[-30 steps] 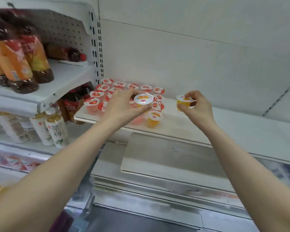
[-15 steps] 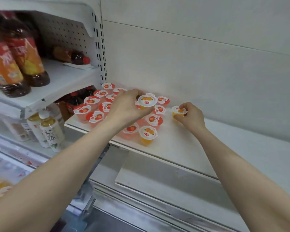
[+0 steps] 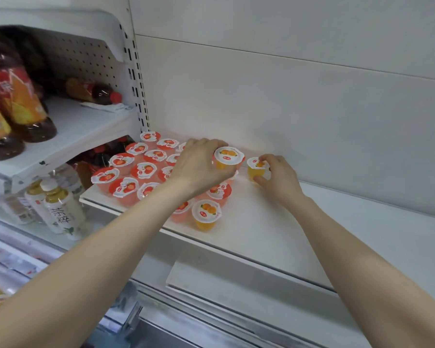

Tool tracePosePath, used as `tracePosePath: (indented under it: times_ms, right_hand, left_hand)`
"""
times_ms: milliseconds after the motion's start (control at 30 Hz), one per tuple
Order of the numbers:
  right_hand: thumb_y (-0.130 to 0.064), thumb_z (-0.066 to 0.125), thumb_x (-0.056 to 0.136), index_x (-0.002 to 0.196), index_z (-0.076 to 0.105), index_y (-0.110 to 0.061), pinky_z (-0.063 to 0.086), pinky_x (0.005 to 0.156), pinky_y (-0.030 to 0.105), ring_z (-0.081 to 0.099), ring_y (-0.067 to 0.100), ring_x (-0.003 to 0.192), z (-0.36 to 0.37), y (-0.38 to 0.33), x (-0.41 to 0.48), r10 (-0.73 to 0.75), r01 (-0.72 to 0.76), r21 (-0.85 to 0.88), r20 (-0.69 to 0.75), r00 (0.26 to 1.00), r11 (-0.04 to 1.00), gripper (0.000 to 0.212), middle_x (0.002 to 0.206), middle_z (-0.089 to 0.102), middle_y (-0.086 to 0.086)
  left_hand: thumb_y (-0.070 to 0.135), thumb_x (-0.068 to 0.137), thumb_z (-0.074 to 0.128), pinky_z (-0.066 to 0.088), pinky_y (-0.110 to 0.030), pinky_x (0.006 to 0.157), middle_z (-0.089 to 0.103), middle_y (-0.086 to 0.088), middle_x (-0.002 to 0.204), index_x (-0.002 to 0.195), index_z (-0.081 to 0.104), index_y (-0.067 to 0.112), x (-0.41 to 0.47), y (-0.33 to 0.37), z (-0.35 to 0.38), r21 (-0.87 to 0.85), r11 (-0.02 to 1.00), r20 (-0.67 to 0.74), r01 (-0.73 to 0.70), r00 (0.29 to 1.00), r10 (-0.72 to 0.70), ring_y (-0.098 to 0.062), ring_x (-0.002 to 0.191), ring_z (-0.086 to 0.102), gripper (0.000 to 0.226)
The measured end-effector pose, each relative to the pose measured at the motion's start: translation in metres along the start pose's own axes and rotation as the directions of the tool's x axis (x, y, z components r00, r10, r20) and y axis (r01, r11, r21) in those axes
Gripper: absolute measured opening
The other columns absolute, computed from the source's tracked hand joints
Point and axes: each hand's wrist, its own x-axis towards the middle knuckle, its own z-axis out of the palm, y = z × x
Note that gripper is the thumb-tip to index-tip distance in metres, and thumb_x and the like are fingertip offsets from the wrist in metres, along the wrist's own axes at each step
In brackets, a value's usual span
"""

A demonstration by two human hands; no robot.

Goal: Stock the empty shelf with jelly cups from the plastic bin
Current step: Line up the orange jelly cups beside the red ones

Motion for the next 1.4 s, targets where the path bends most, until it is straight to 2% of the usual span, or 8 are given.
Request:
tracePosePath:
  times_ms: [67,167,333,467,800,1000,1133,1400]
  right_hand:
    - [-0.022,0.071,0.081,0.136,0.050,-0.017,0.043,0.096,0.038,0.052,0.031,0.117,-0.010,0.005,-0.004,-0.077,0.077,-0.080,0.009,0.997,0.994,0.059,0.133,0.050,0.010]
    - [-0.022,0.067,0.083,0.138,0.048,-0.016,0.043,0.097,0.045,0.051,0.034,0.118,-0.027,0.013,-0.009,-0.142,0.134,-0.165,-0.039,0.989,0.977,0.059,0.135,0.048,0.011]
    - [-0.018,0.067,0.084,0.135,0.051,-0.013,0.044,0.096,0.044,0.051,0.033,0.116,-0.046,0.022,-0.018,-0.151,0.128,-0.164,-0.132,0.980,0.978,0.053,0.133,0.050,0.012]
    - [-0.018,0.066,0.085,0.134,0.052,-0.011,0.044,0.095,0.044,0.051,0.033,0.116,-0.049,0.028,-0.022,-0.159,0.131,-0.181,-0.147,0.976,0.975,0.051,0.133,0.051,0.012]
    - [-0.017,0.065,0.087,0.133,0.053,-0.011,0.044,0.095,0.046,0.052,0.035,0.114,-0.047,0.026,-0.021,-0.156,0.126,-0.222,-0.123,0.980,0.967,0.049,0.133,0.052,0.013]
    - [-0.019,0.065,0.087,0.134,0.053,-0.010,0.045,0.092,0.046,0.053,0.036,0.113,-0.054,0.011,-0.025,-0.186,0.145,-0.328,-0.098,0.978,0.933,0.049,0.132,0.053,0.015]
    - [-0.019,0.068,0.085,0.129,0.056,-0.007,0.045,0.086,0.045,0.056,0.038,0.105,-0.058,-0.007,-0.032,-0.258,0.198,-0.425,-0.088,0.962,0.883,0.047,0.125,0.057,0.016]
    - [-0.022,0.066,0.086,0.129,0.055,-0.006,0.044,0.089,0.045,0.056,0.037,0.106,-0.045,-0.077,-0.062,-0.367,0.287,-0.503,-0.065,0.928,0.815,0.048,0.124,0.058,0.015]
  left_hand:
    - [0.054,0.074,0.058,0.042,-0.032,0.087,0.068,0.005,0.106,0.113,0.064,0.027,0.004,0.009,0.006,0.013,0.999,0.007,-0.043,0.999,0.043,-0.021,0.101,0.055,0.048]
    - [0.058,0.067,0.053,0.045,-0.036,0.086,0.067,0.005,0.104,0.113,0.064,0.027,0.011,0.020,0.017,0.031,0.997,0.059,-0.065,0.996,0.063,-0.022,0.099,0.053,0.056]
    - [0.064,0.068,0.055,0.040,-0.036,0.088,0.067,0.002,0.093,0.095,0.066,0.024,0.019,0.024,0.052,0.274,0.950,0.122,-0.147,0.986,0.117,-0.026,0.096,0.055,0.050]
    - [0.068,0.074,0.051,0.031,-0.045,0.106,0.062,-0.001,0.113,0.114,0.064,0.024,0.017,0.017,0.071,0.412,0.891,0.183,-0.188,0.976,0.121,-0.029,0.112,0.049,0.061]
    - [0.071,0.077,0.052,0.029,-0.040,0.108,0.058,-0.003,0.121,0.121,0.061,0.020,0.020,0.023,0.078,0.428,0.894,0.179,-0.132,0.982,0.060,-0.028,0.120,0.042,0.068]
    - [0.074,0.075,0.052,0.030,-0.042,0.108,0.059,-0.003,0.124,0.126,0.057,0.021,0.018,0.021,0.066,0.401,0.903,0.188,-0.152,0.979,0.081,-0.028,0.120,0.046,0.073]
    - [0.064,0.083,0.053,0.028,-0.039,0.108,0.056,-0.004,0.132,0.137,0.050,0.018,0.004,0.012,0.041,0.356,0.915,0.145,-0.191,0.978,0.147,-0.029,0.126,0.043,0.070]
    - [0.049,0.089,0.057,0.031,-0.041,0.107,0.056,-0.008,0.134,0.137,0.051,0.014,-0.044,-0.026,-0.033,0.419,0.880,0.061,-0.224,0.974,0.219,-0.030,0.125,0.045,0.060]
